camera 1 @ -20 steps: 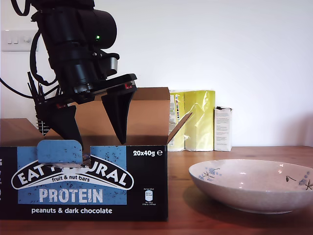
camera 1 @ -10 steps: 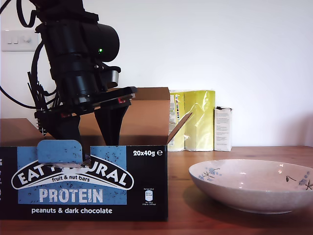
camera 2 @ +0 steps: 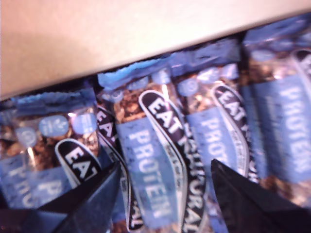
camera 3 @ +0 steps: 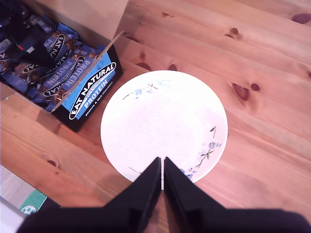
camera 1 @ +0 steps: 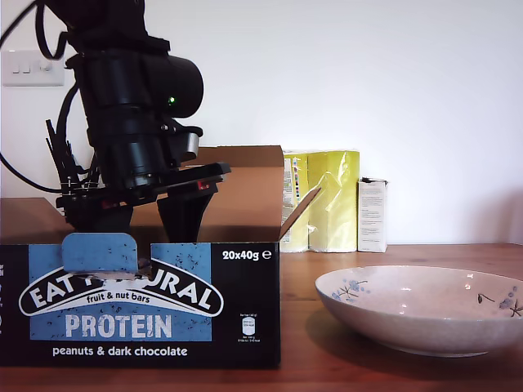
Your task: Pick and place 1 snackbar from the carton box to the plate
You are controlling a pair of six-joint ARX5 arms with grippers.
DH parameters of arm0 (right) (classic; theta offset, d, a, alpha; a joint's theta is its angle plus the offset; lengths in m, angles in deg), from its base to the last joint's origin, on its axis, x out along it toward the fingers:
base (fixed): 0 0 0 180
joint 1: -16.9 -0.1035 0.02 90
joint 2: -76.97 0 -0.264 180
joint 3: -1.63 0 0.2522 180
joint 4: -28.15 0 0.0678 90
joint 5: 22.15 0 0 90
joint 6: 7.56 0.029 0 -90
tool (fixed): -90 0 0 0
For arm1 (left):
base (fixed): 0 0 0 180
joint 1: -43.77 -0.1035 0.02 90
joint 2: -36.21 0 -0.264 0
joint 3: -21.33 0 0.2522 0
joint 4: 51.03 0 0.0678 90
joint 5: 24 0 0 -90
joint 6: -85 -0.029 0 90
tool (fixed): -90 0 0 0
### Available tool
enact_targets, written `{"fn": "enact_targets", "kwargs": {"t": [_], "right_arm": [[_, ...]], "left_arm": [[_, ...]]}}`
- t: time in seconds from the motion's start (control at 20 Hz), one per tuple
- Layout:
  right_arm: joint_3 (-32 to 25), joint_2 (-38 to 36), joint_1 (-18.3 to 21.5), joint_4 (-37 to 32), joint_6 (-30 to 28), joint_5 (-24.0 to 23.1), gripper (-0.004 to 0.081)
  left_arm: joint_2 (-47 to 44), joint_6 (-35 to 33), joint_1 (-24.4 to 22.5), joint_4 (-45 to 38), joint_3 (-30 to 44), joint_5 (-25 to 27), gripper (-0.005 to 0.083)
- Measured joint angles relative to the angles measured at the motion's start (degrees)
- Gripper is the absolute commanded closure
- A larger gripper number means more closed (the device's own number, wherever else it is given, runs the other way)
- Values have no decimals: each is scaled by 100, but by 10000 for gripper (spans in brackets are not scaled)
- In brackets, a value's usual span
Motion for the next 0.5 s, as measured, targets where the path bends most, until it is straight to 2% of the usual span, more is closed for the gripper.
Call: {"fn": "enact_targets", "kwargs": {"t": [0.1,0.15,0.25,0.3,0.5], "right_arm": [[0,0,0,0,0,2,783],[0,0,0,0,0,2,783],[0,0,0,0,0,2,783],[0,0,0,0,0,2,783],[0,0,0,-2,0,2,783]], "left_arm": [[0,0,0,-17,0,2,313],[0,0,0,-15,0,4,382],[2,0,-2,2,0,20,589],[2,0,0,4,0,28,655],[0,-2,0,7,0,28,668]]}}
